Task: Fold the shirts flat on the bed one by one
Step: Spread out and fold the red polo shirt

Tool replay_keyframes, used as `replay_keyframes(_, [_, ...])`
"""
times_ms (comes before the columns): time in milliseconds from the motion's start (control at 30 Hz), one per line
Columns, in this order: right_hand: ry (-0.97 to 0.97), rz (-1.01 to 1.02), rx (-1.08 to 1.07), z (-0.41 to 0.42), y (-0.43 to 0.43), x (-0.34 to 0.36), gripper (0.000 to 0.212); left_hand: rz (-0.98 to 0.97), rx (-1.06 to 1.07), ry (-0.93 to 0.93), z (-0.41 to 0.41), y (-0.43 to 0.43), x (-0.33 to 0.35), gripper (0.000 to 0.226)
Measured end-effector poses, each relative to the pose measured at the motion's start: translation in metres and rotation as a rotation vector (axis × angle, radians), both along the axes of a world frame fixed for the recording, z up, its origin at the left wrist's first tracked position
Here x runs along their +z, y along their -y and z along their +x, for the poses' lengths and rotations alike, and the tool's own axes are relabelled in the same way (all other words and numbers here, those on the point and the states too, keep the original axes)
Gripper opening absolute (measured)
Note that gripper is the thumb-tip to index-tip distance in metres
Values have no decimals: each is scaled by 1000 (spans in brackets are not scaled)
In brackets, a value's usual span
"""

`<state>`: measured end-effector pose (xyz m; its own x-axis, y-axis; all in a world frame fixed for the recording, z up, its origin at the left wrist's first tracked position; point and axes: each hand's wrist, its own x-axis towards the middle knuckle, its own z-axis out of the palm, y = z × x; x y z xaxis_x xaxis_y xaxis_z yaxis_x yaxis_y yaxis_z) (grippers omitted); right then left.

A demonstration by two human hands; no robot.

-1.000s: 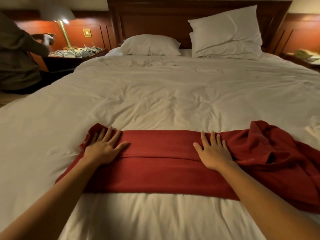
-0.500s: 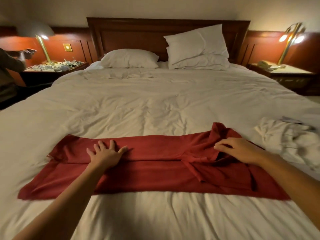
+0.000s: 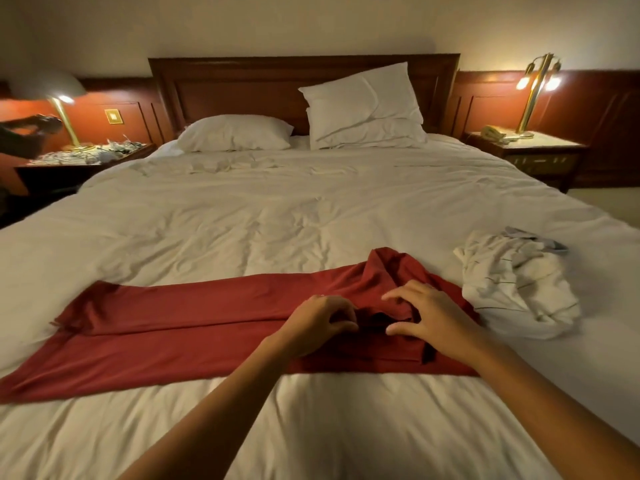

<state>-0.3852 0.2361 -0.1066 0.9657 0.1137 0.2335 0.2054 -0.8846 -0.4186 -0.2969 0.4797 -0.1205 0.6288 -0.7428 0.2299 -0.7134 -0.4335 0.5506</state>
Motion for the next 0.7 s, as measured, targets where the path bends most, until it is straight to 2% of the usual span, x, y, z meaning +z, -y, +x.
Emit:
replay_keyframes(67, [-40, -62, -48, 2, 3, -6, 67, -78, 59, -77, 0, 0, 3, 9])
replay_keyframes(100, [-41, -78, -60, 4, 3, -8, 68, -122, 83, -117, 0, 1, 4, 10])
replay_keyframes(233, [19, -14, -9, 17, 3, -13, 43, -279, 128, -206, 5, 3, 14, 7])
replay_keyframes(467, [22, 495, -30, 34, 5, 12, 39, -430, 172, -434, 31, -5, 13, 12])
replay_keyframes(600, [25, 475, -179, 66, -3, -4, 39, -342, 201, -571, 43, -1, -4, 52])
replay_keyframes(700, [57, 476, -294, 89, -6, -14, 26, -428, 266, -558, 54, 7, -11, 50])
